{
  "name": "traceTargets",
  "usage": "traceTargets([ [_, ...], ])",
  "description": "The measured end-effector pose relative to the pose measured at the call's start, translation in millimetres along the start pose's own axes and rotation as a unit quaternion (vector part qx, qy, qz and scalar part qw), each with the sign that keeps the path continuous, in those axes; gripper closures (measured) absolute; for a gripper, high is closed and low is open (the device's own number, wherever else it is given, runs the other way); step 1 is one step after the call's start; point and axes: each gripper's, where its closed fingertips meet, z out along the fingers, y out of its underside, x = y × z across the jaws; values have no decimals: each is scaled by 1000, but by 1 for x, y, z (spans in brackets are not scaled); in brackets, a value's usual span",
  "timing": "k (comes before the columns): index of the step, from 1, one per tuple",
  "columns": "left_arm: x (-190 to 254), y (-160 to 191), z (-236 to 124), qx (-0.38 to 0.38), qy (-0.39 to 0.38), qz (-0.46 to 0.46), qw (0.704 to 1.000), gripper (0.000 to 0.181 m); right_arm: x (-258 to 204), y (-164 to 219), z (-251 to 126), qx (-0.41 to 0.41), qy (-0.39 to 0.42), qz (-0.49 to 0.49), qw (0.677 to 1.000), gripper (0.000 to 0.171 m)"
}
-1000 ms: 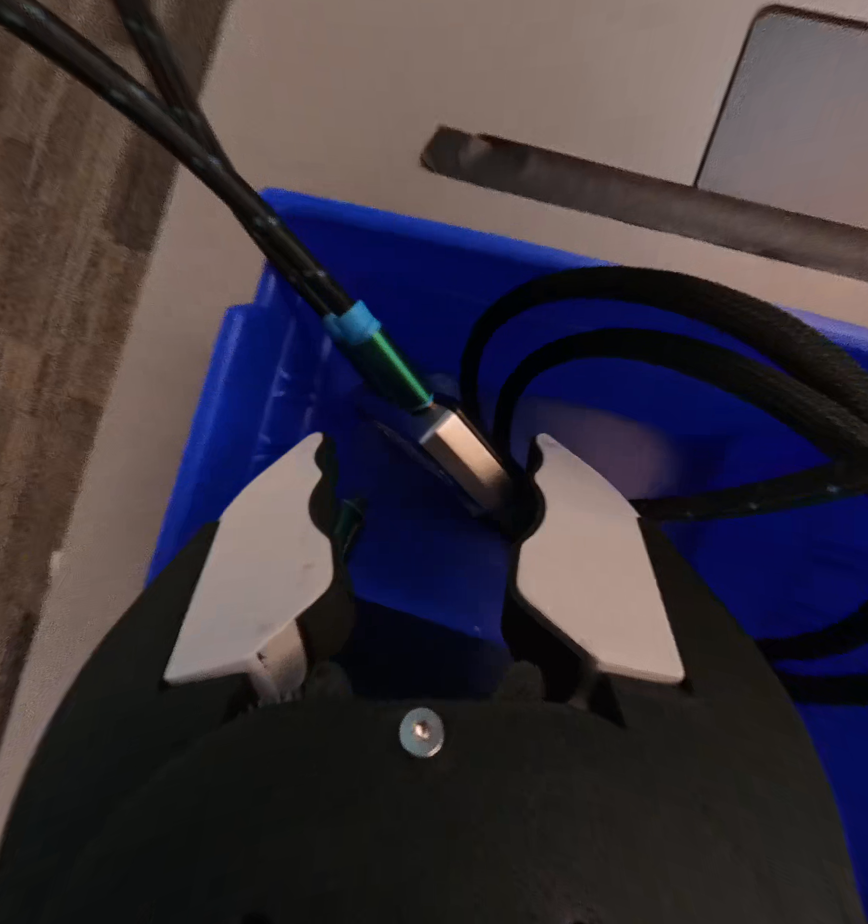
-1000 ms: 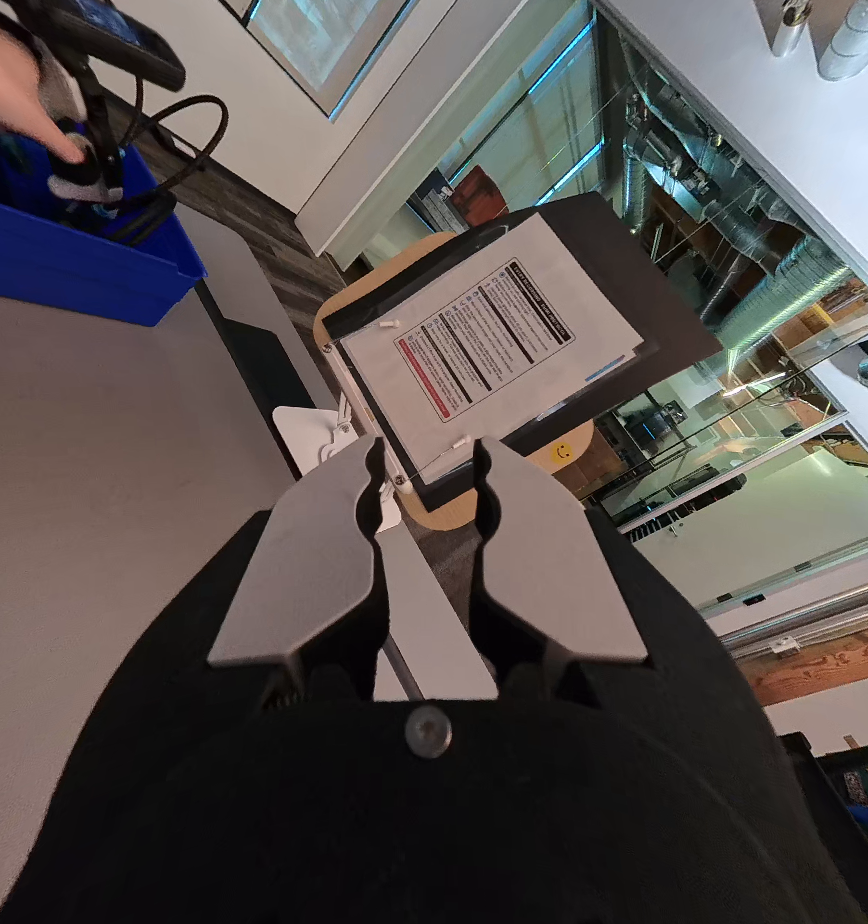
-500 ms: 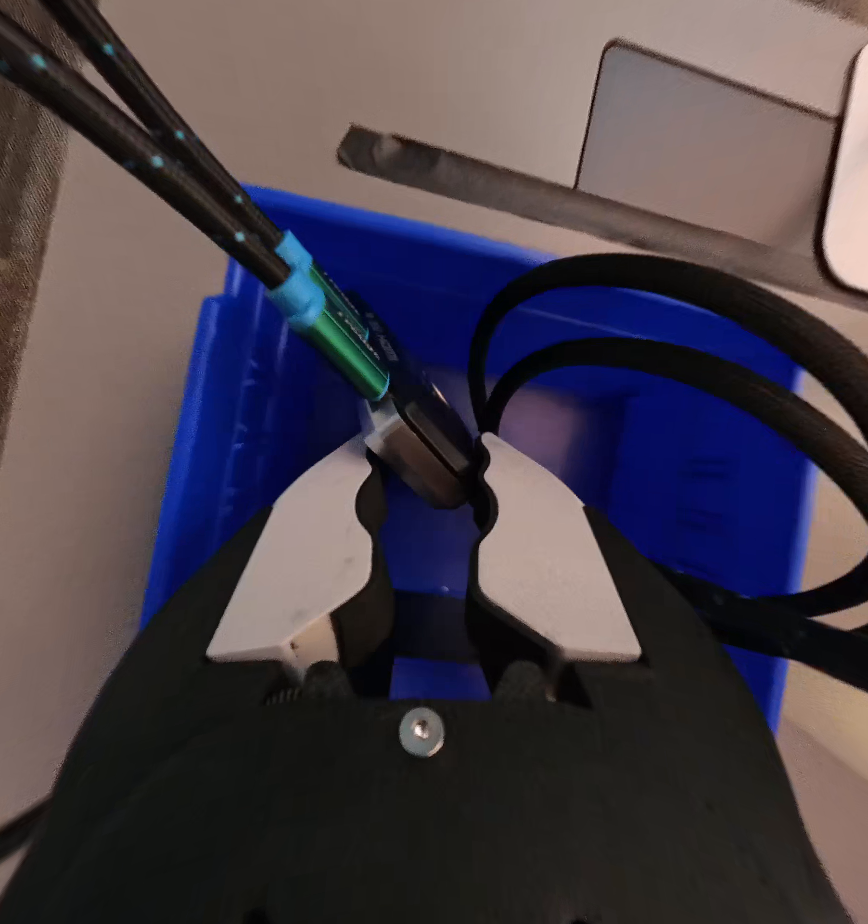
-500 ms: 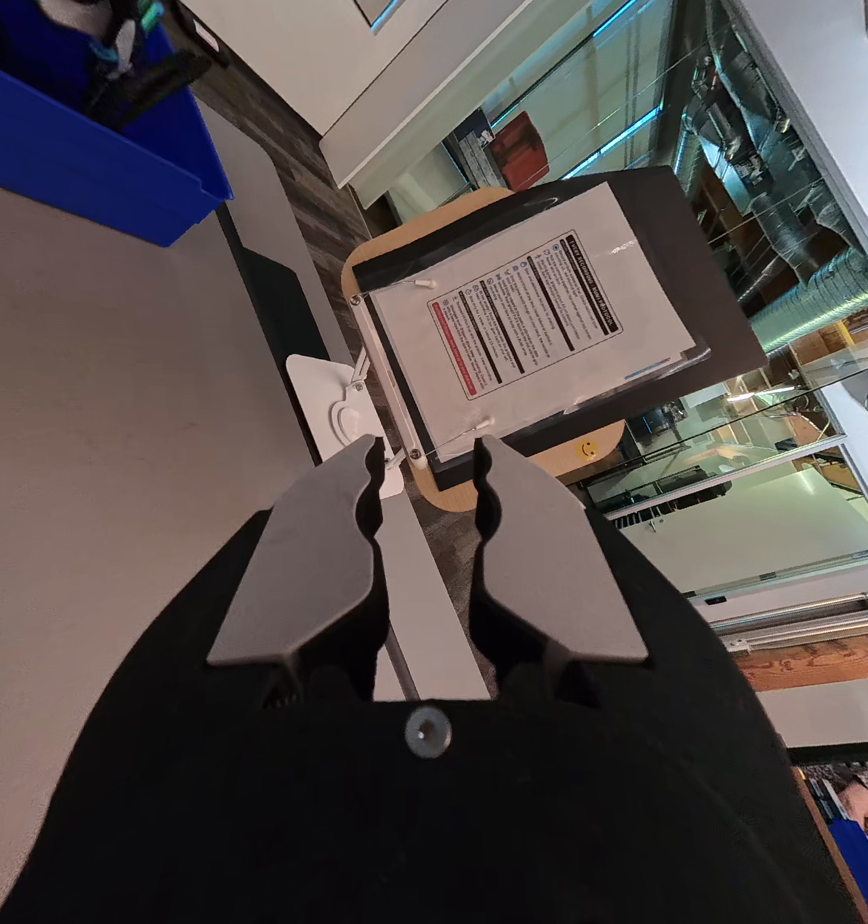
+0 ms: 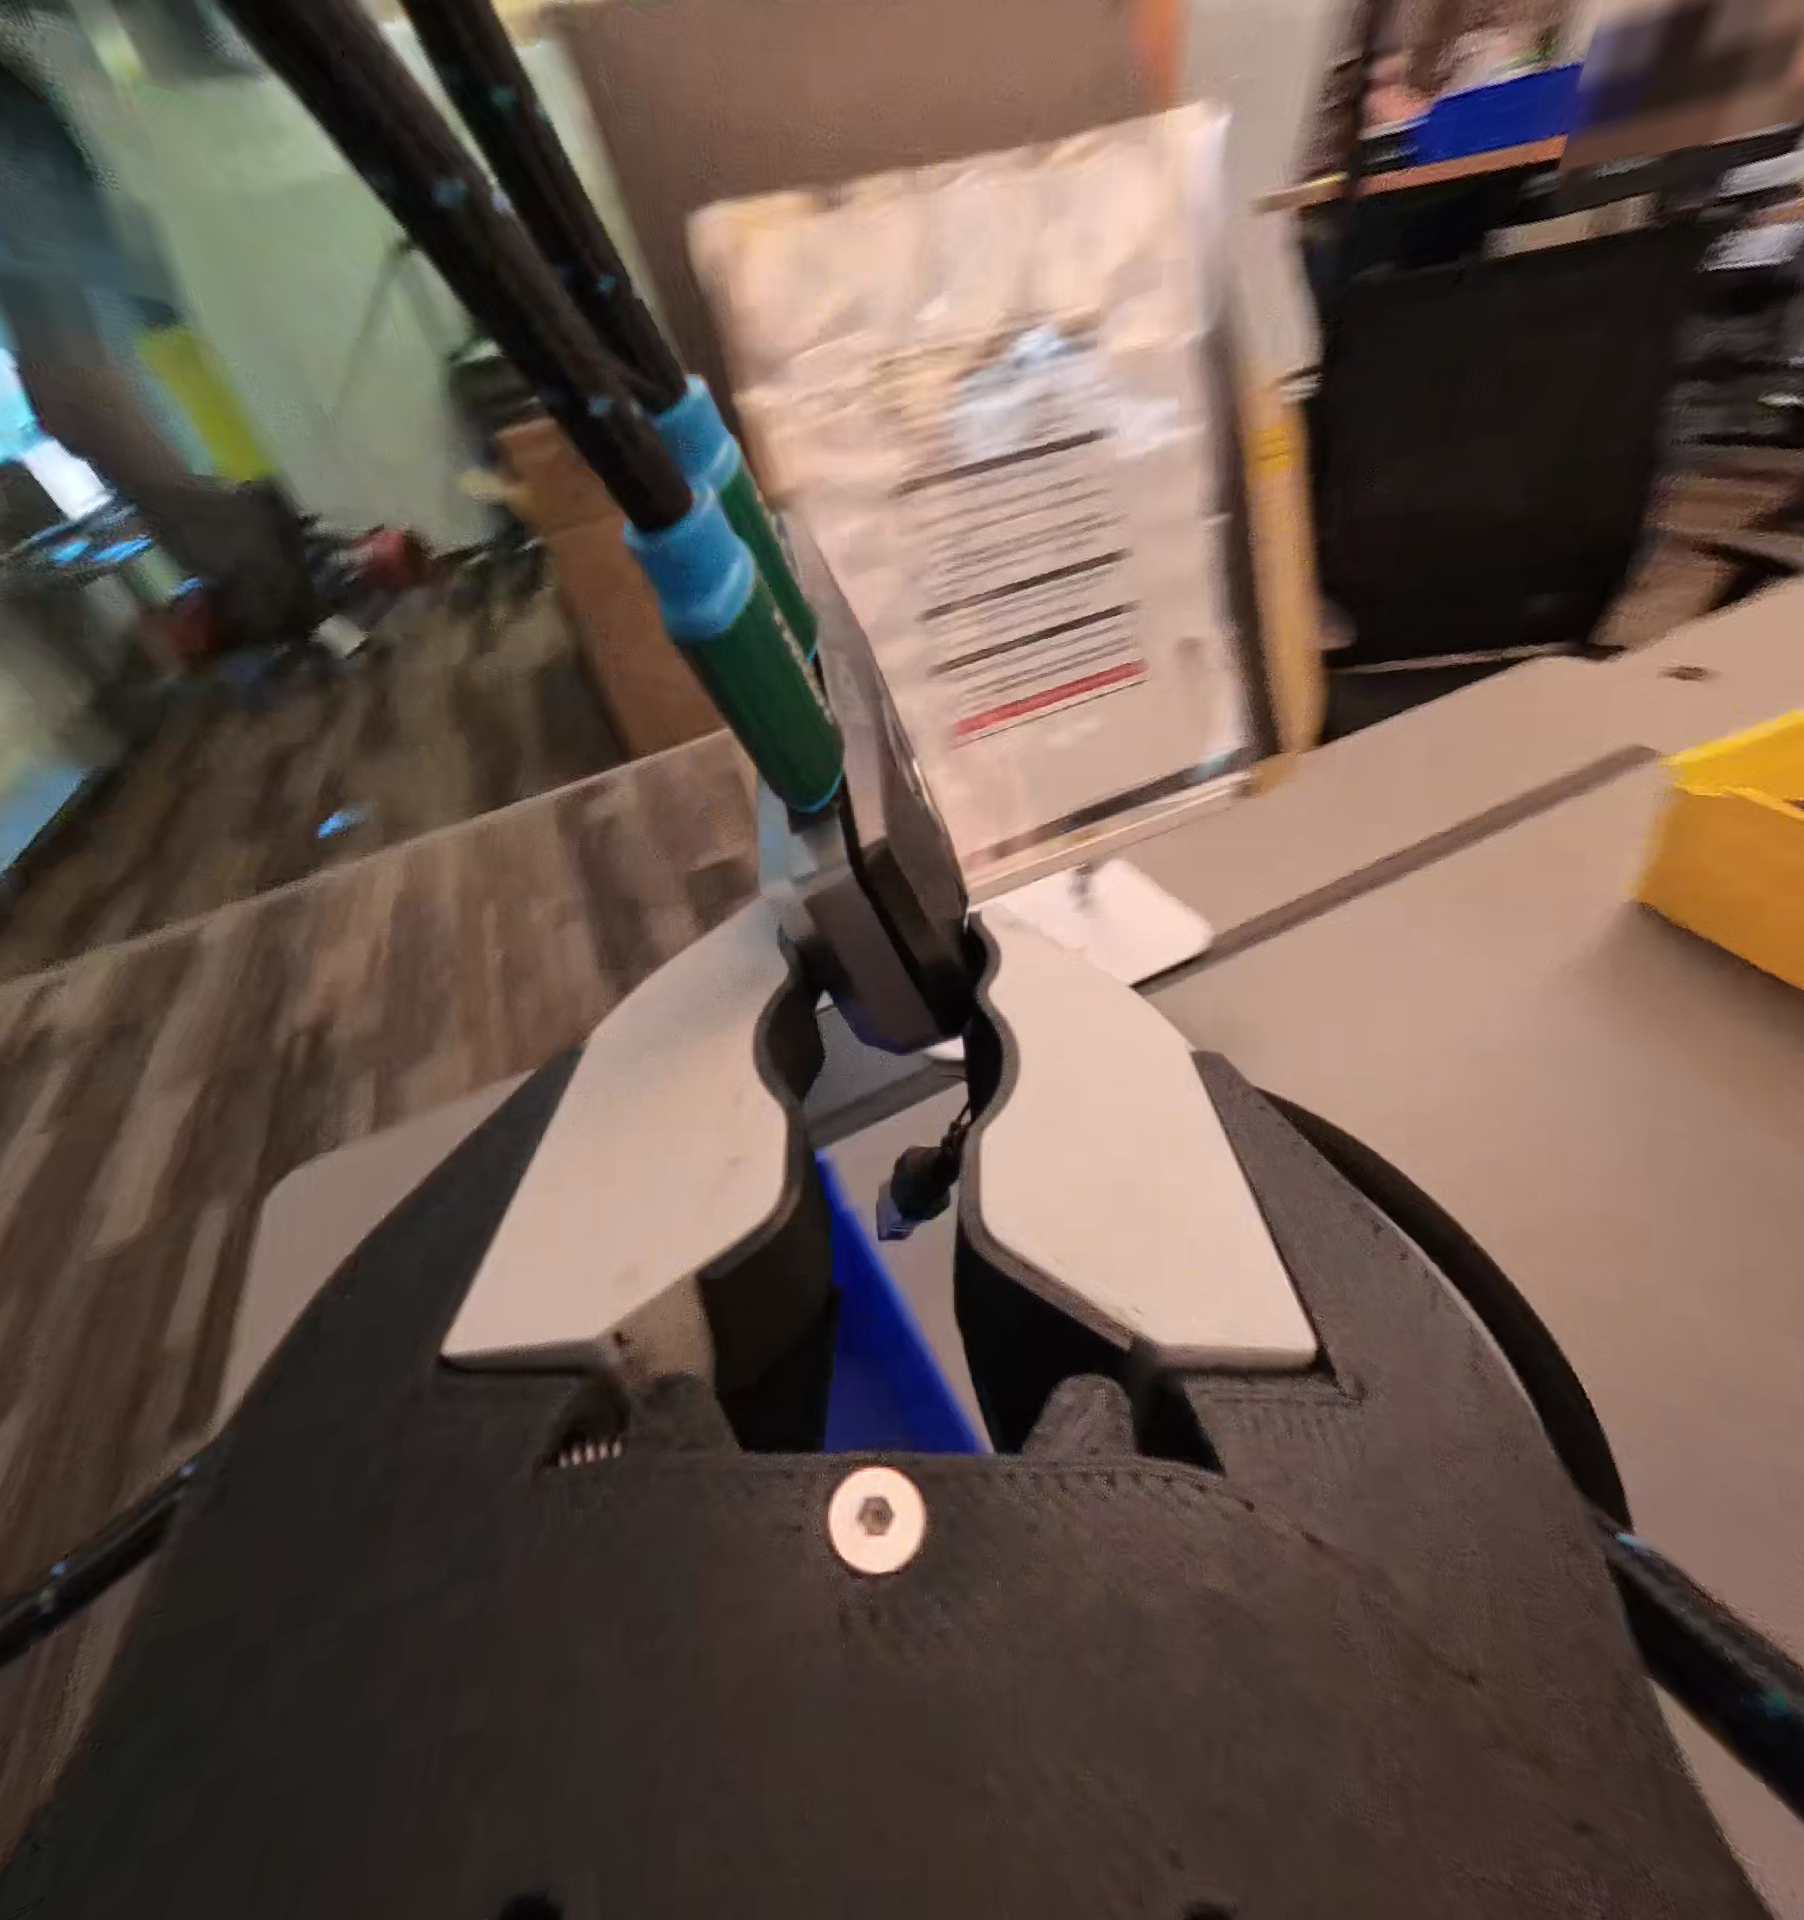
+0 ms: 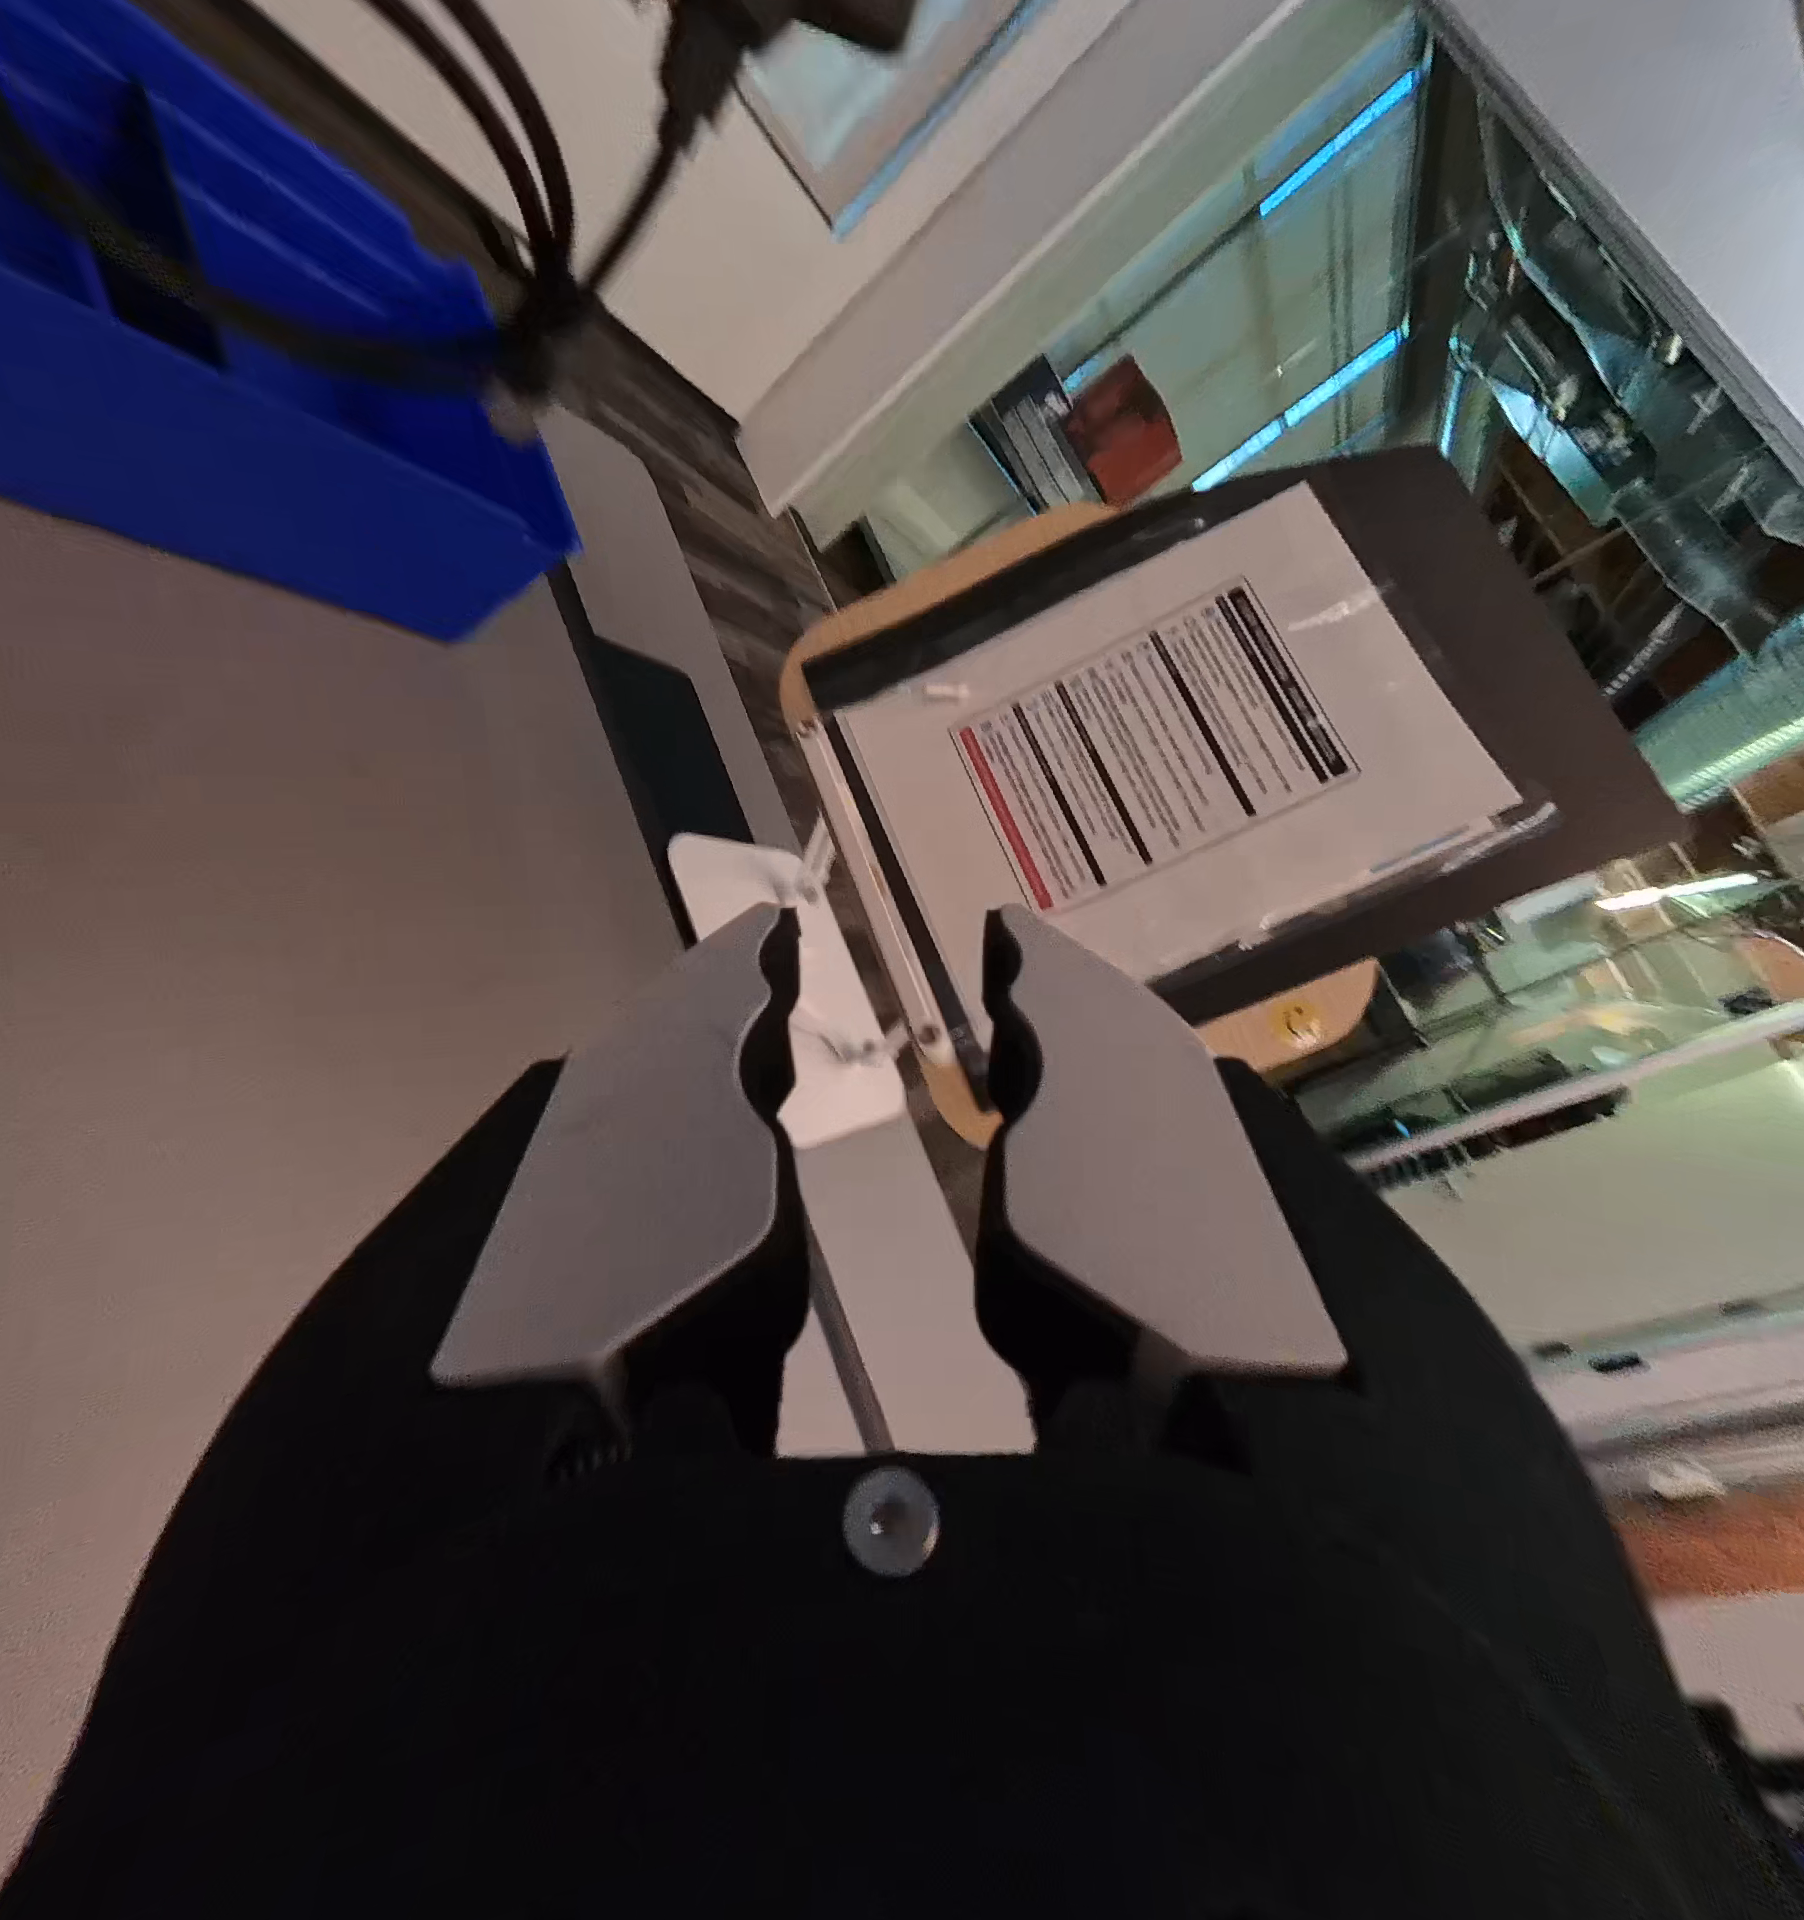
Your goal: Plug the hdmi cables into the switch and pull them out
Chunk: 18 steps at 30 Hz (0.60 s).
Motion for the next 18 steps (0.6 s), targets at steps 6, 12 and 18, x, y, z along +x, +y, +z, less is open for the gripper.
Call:
traceTargets([
  [6, 156, -26, 10, 29, 245, 81, 966, 156, -20, -44, -6, 163, -105, 147, 970, 126],
  [12, 252, -7, 9, 1, 380, 136, 915, 156, -12, -53, -15, 255, -215, 339, 880, 105],
  [18, 281, 9, 4, -21, 443, 152, 883, 156, -35, -53, -34, 286, -350, 346, 823, 138],
])
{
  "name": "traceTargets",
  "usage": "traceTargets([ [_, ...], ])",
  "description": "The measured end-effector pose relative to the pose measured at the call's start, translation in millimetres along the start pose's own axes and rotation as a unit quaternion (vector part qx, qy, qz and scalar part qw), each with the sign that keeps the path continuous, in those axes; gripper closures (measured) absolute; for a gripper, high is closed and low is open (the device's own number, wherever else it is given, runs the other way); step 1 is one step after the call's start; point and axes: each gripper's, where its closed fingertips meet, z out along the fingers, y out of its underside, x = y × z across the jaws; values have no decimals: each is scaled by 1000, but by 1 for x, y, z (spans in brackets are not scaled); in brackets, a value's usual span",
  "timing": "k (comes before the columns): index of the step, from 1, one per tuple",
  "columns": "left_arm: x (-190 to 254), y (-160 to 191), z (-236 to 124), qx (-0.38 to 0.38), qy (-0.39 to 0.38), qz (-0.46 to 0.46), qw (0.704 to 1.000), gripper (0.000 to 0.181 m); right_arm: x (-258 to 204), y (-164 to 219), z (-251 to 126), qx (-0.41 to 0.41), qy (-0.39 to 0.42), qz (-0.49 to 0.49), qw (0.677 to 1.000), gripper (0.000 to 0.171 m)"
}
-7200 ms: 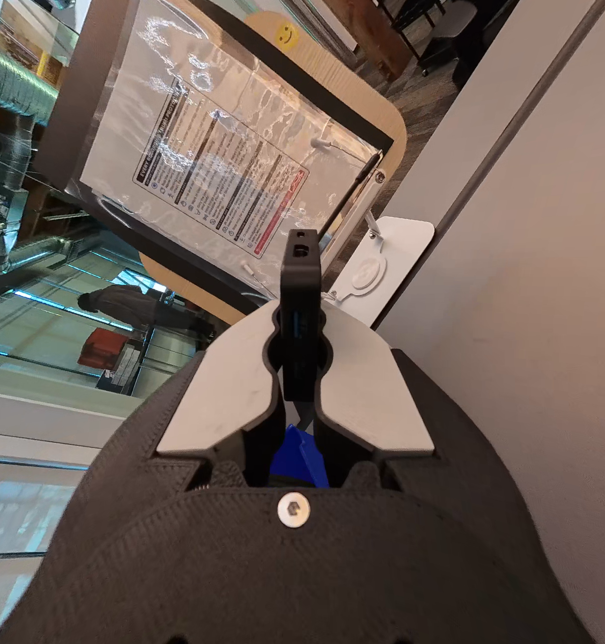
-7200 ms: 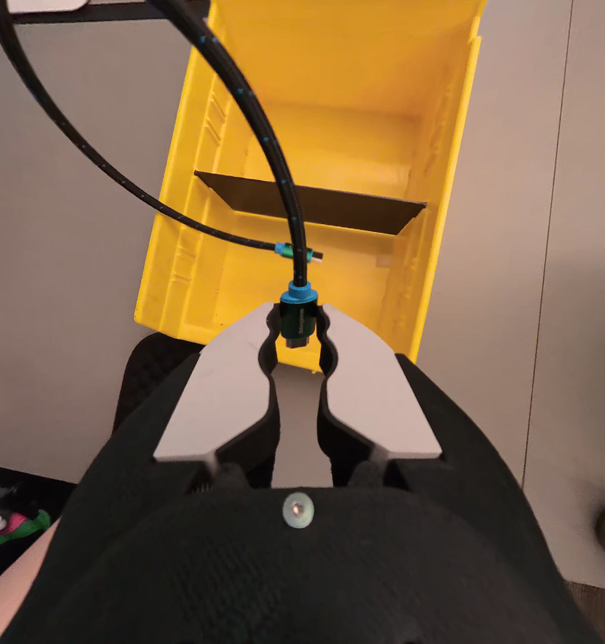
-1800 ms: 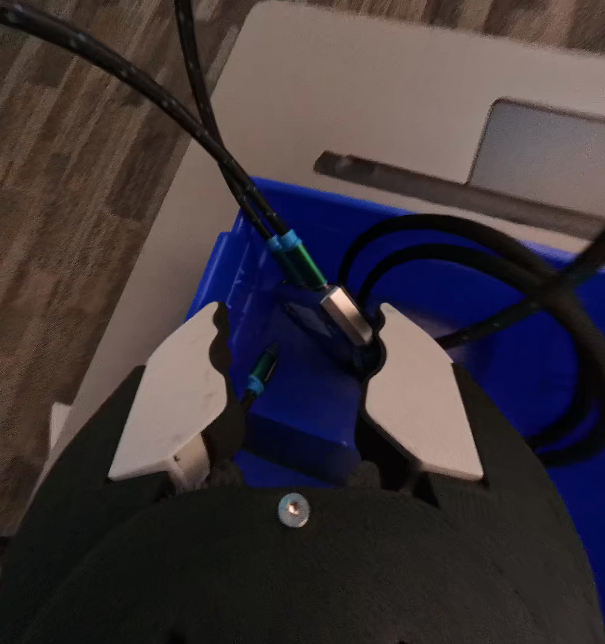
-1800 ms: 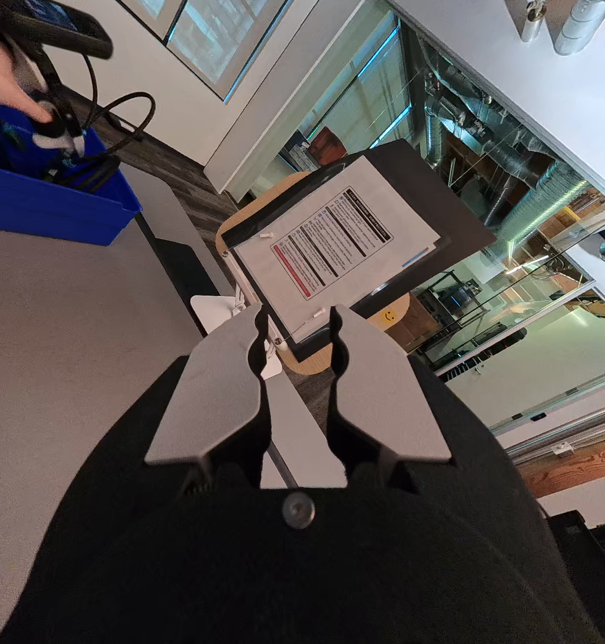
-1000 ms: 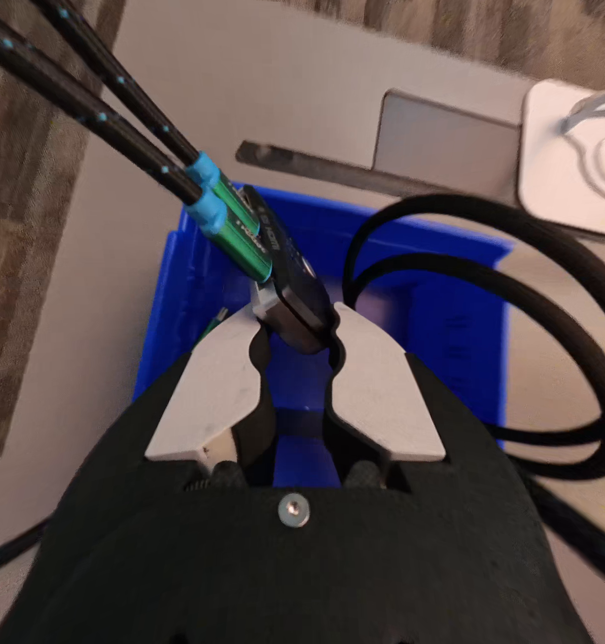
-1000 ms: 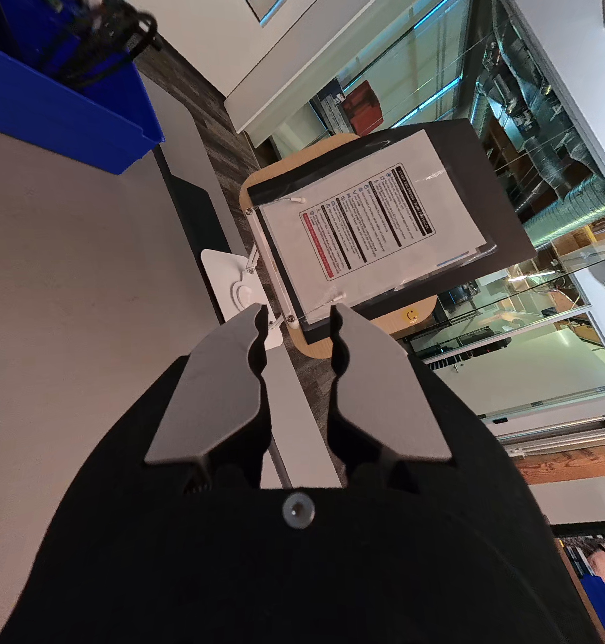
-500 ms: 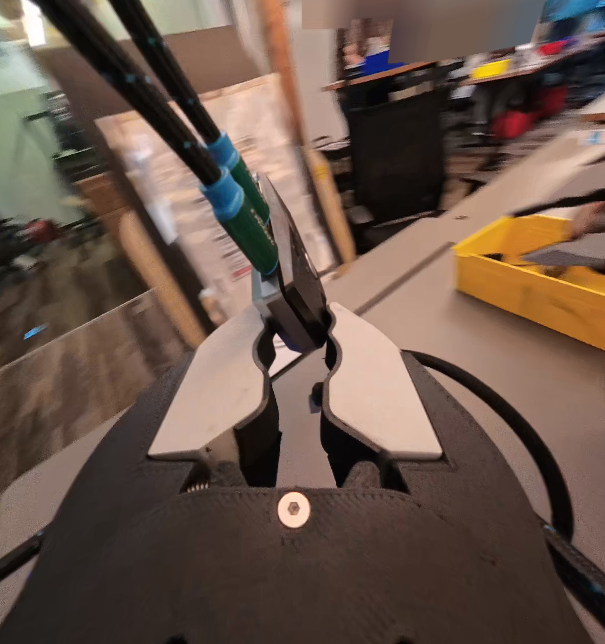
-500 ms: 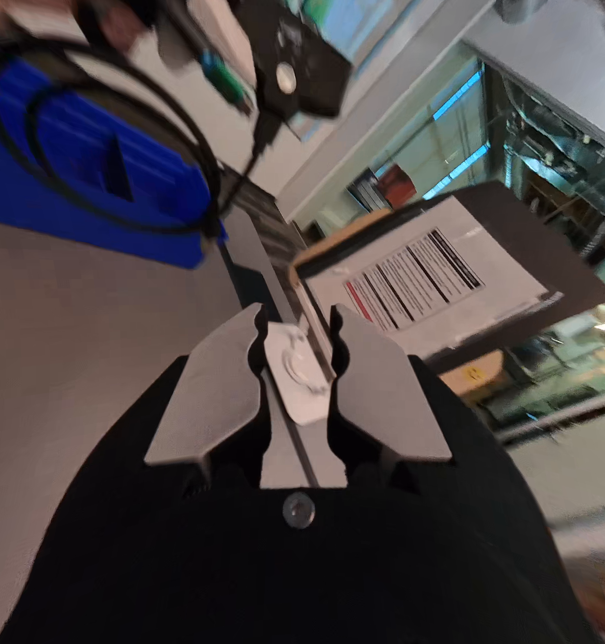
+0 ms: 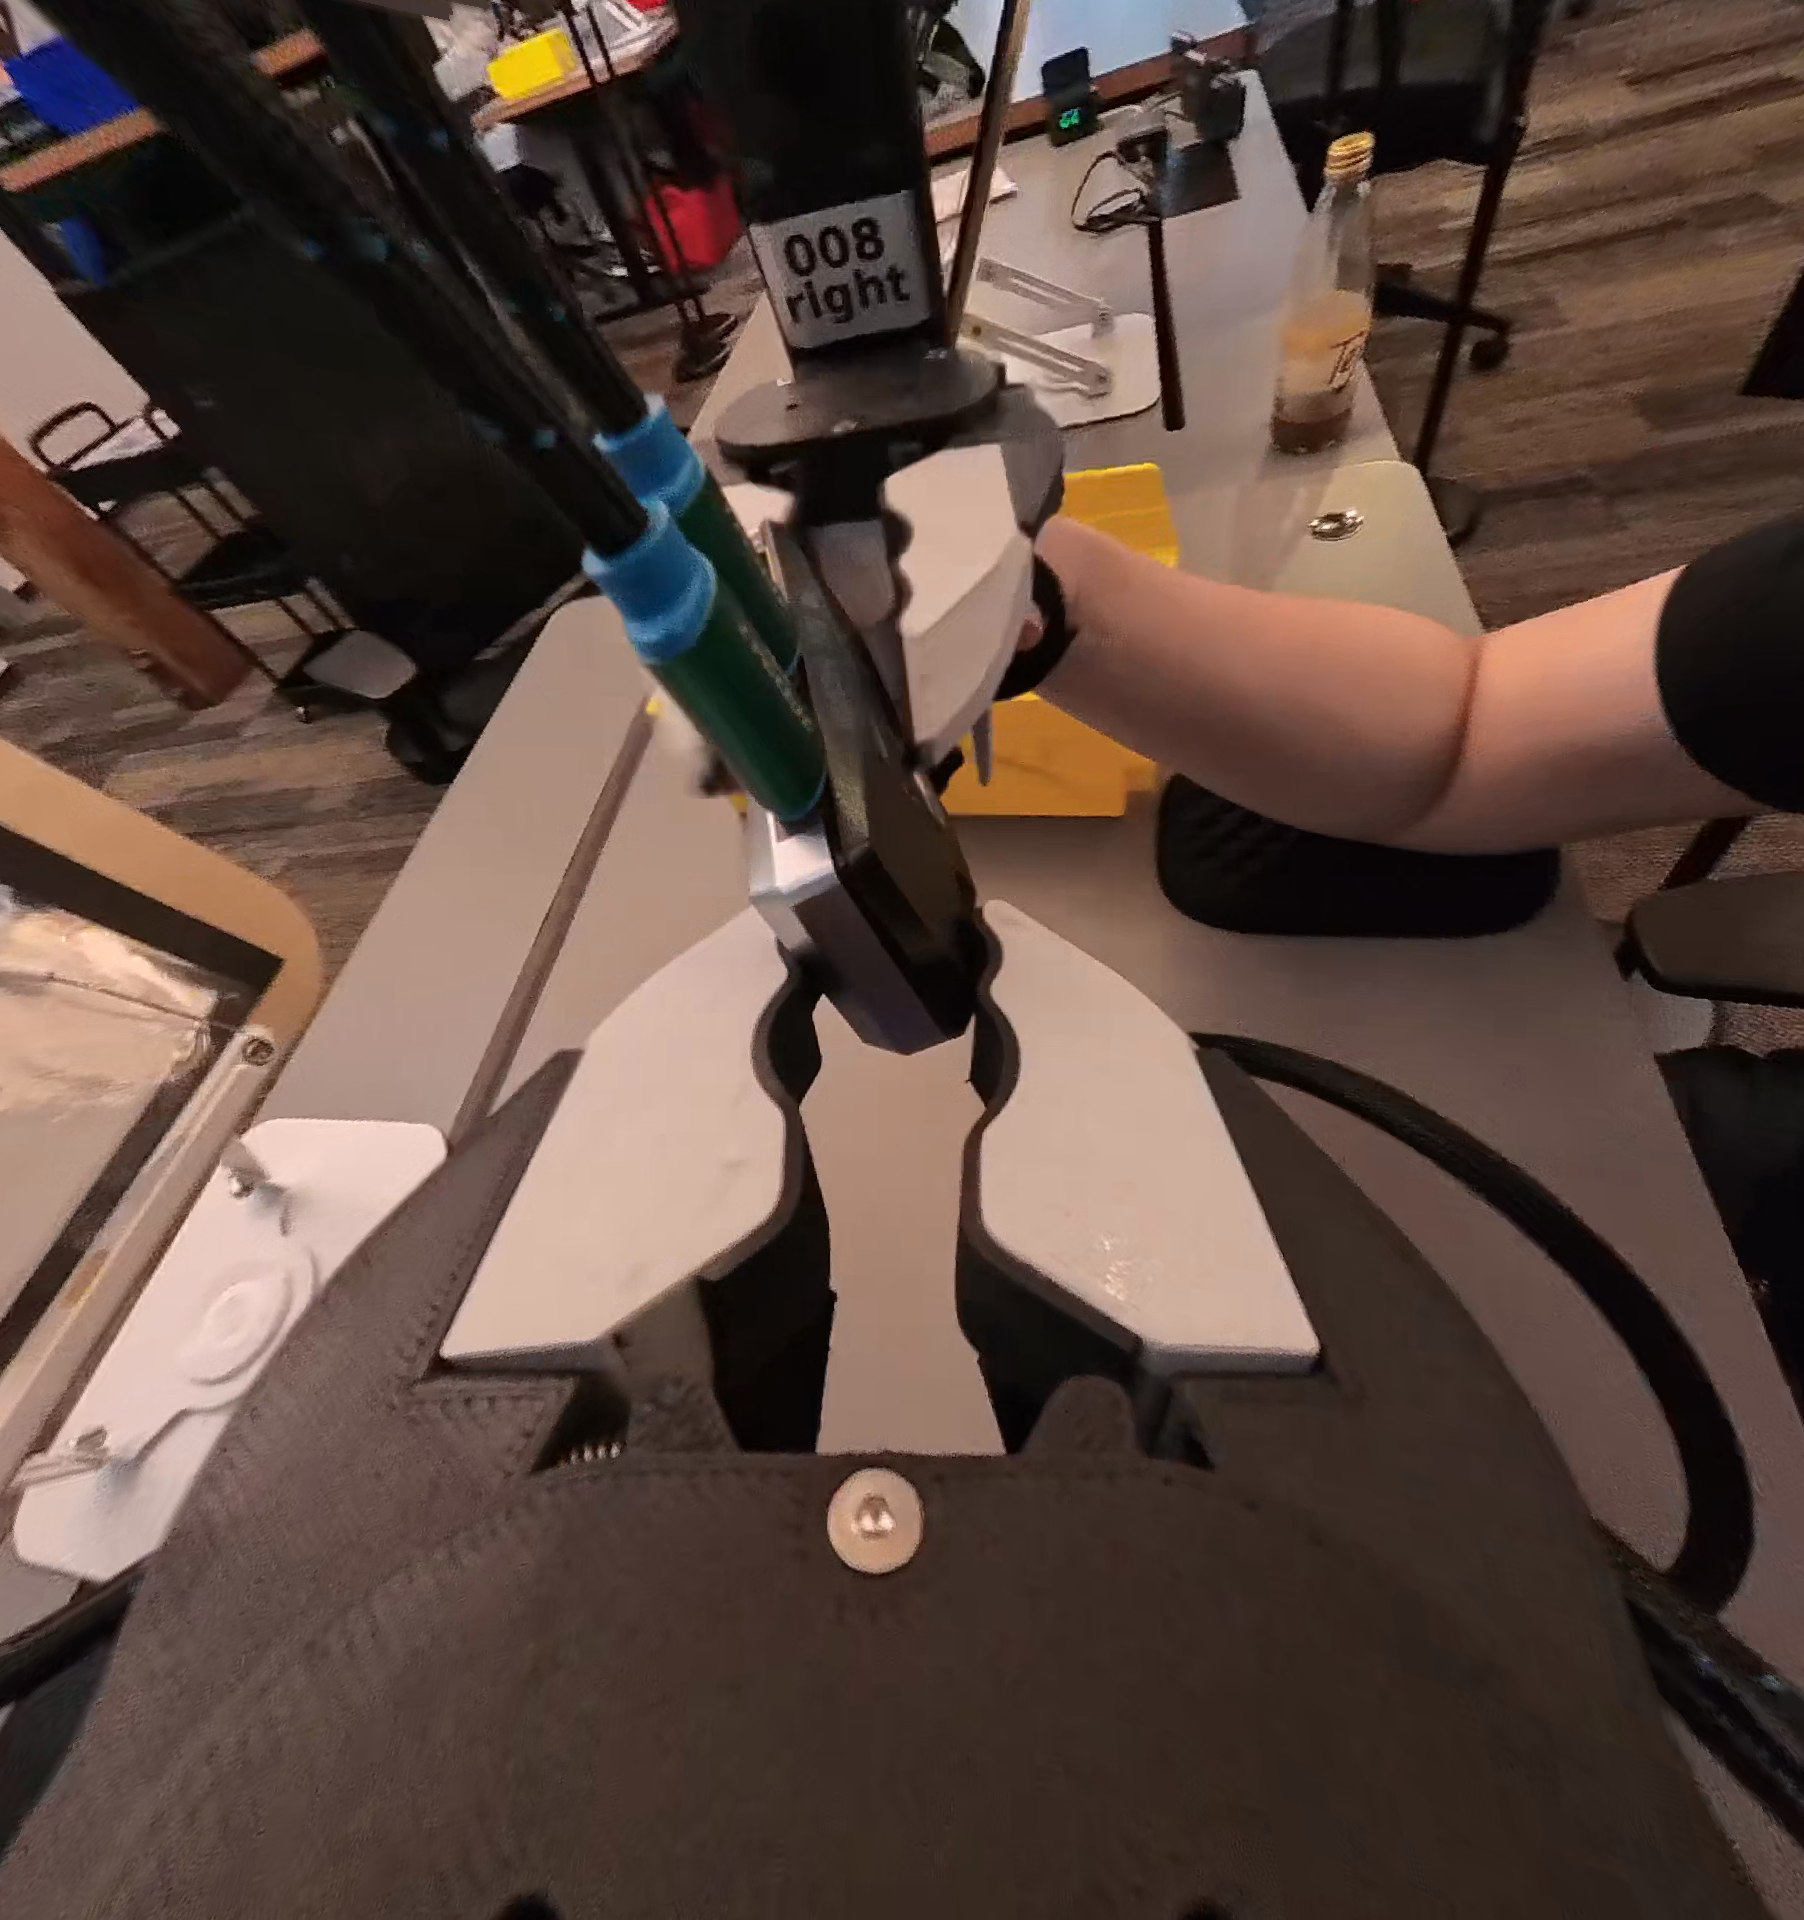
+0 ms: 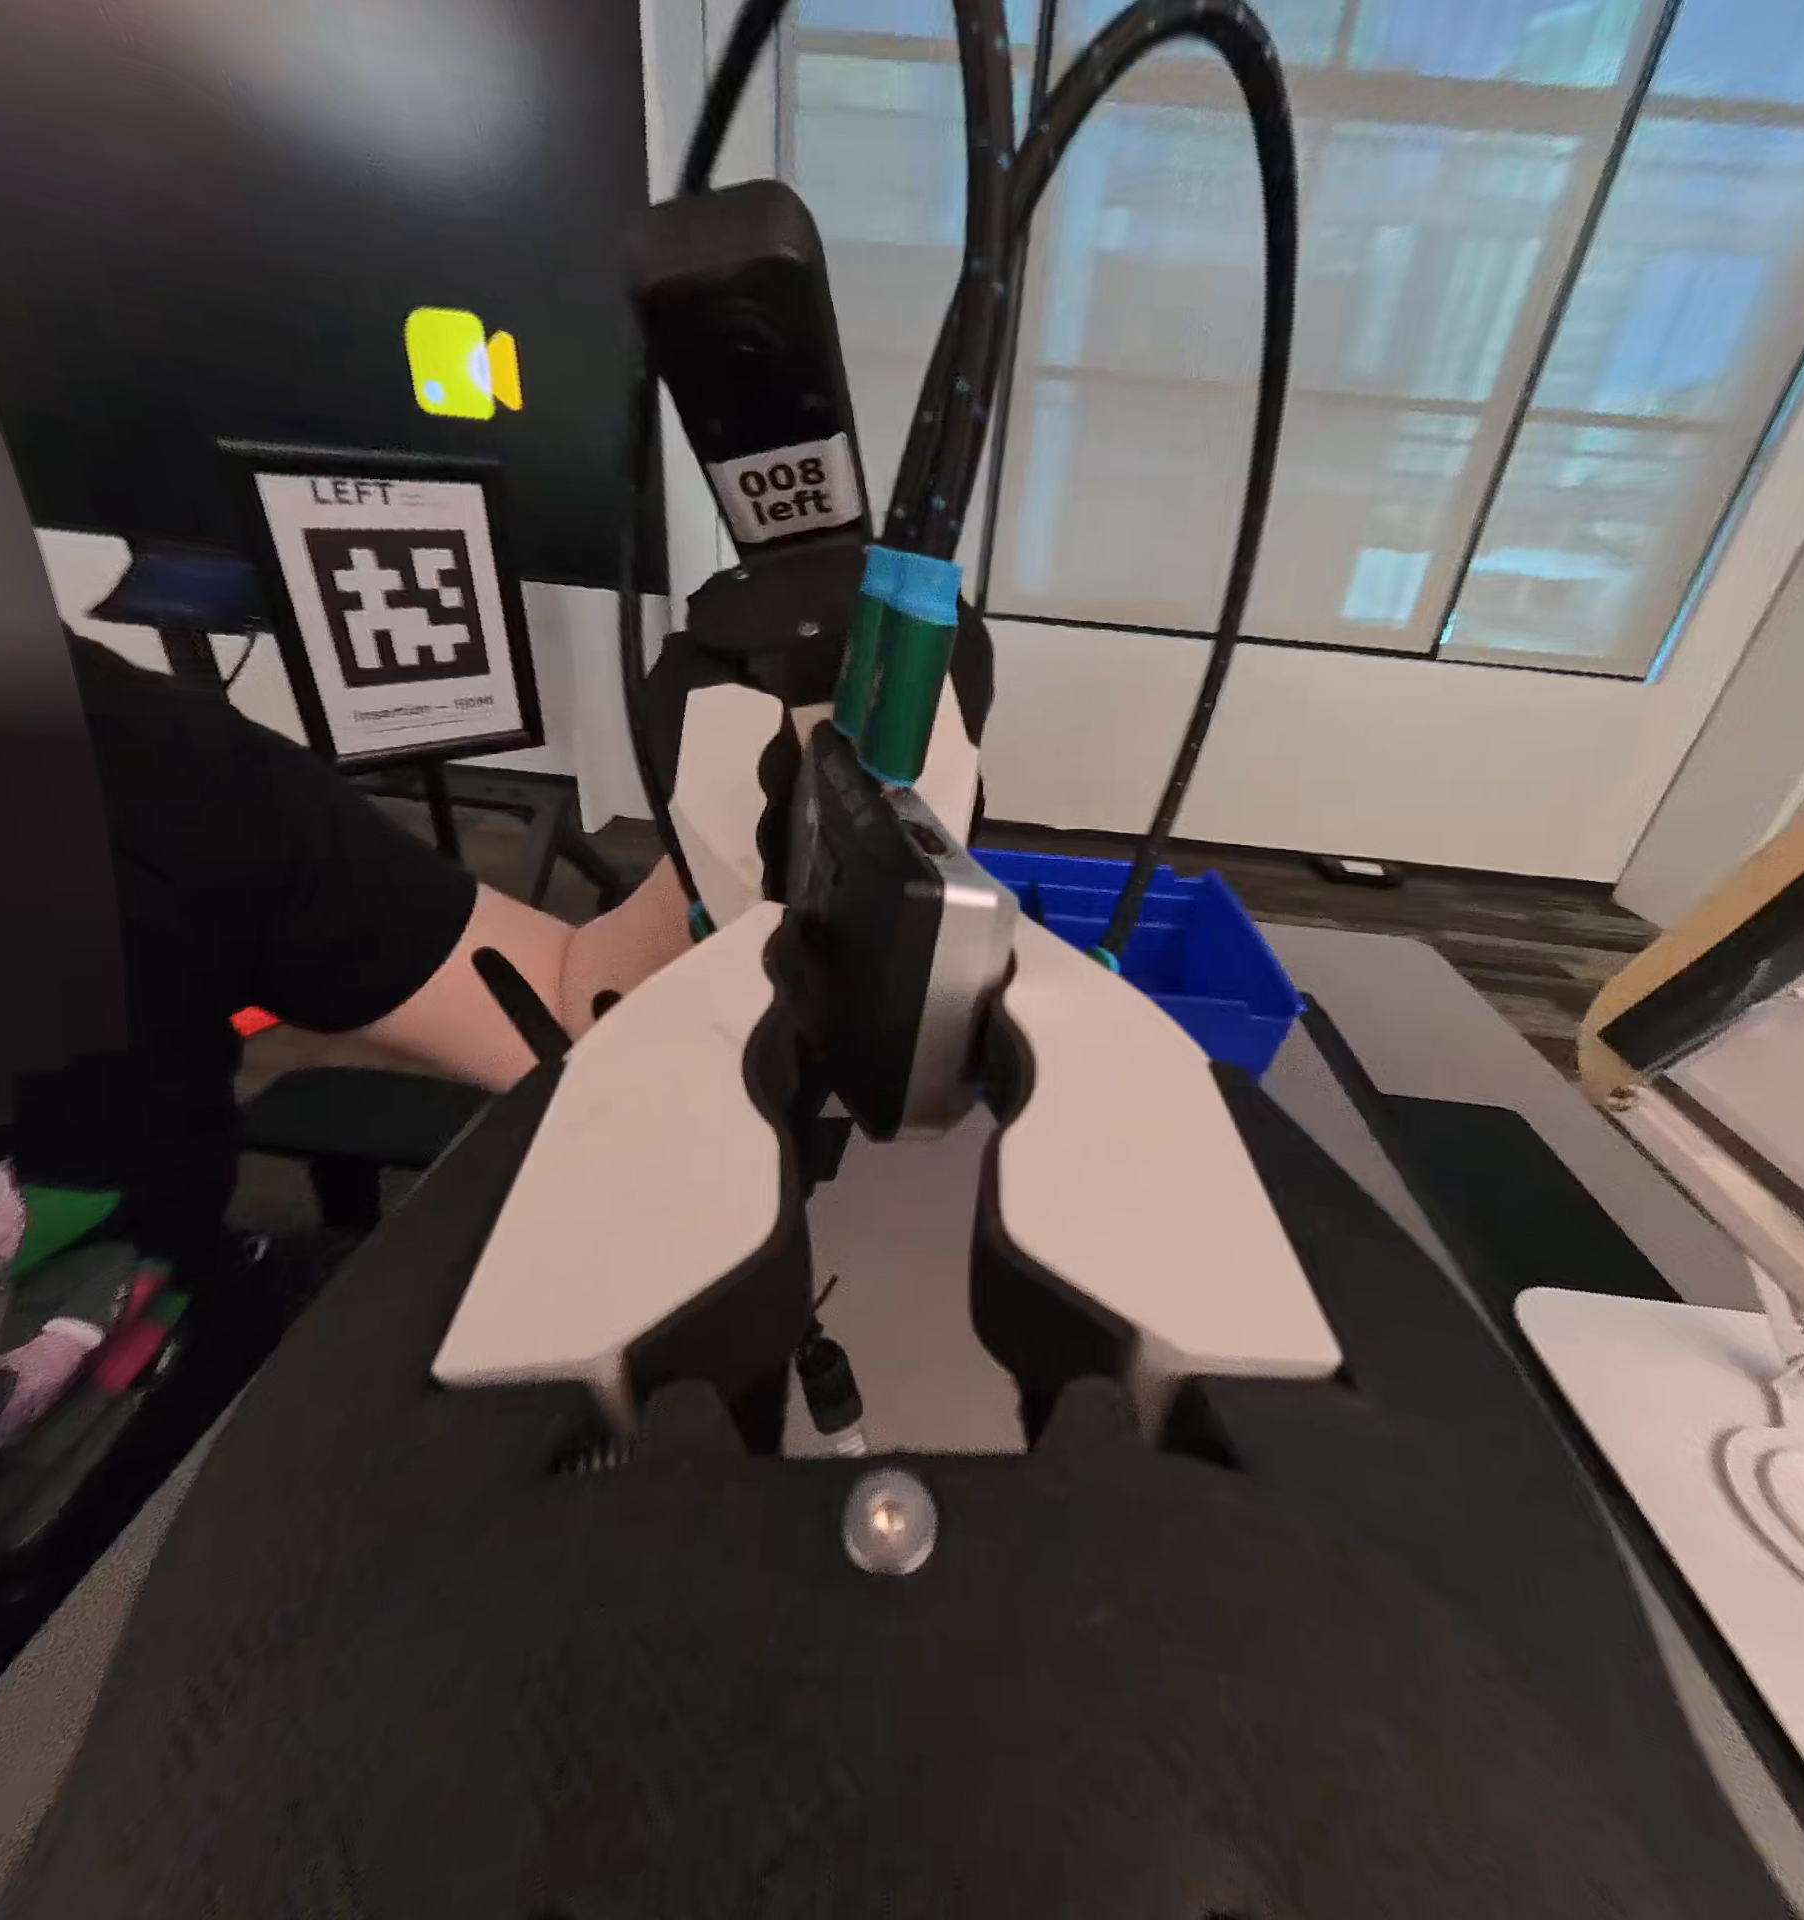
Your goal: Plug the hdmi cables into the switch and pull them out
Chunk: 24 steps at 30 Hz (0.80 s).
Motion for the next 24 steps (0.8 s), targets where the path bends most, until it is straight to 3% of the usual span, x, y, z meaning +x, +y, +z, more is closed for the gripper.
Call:
traceTargets([
  [2, 2, 4, 2, -7, 17, -9, 1000, 157, -8, 0, -4, -6, -44, 15, 999, 147],
  [6, -7, 8, 5, -1, -10, -8, 1000, 158, -4, -3, -5, -5, -18, -26, 999, 149],
  [10, -26, 12, -2, 21, -66, -11, 998, 131, -5, -8, -5, 6, 2, -74, 997, 149],
  [14, -36, 23, -11, 22, -55, -44, 997, 128, -8, -16, -10, 23, 4, -91, 996, 149],
  [17, -55, 40, -23, 20, -50, -113, 992, 128, -7, -22, -17, 31, 9, -90, 995, 149],
  [20, -119, 78, -53, 9, -170, -245, 954, 130, 2, -26, -27, 49, 28, -81, 995, 149],
  [22, -157, 83, -92, 90, -240, -312, 915, 142, 15, -27, -34, 59, 56, -70, 994, 149],
  [24, -161, 46, -139, 271, -209, -305, 889, 160, 33, -25, -41, 67, 95, -55, 992, 149],
])
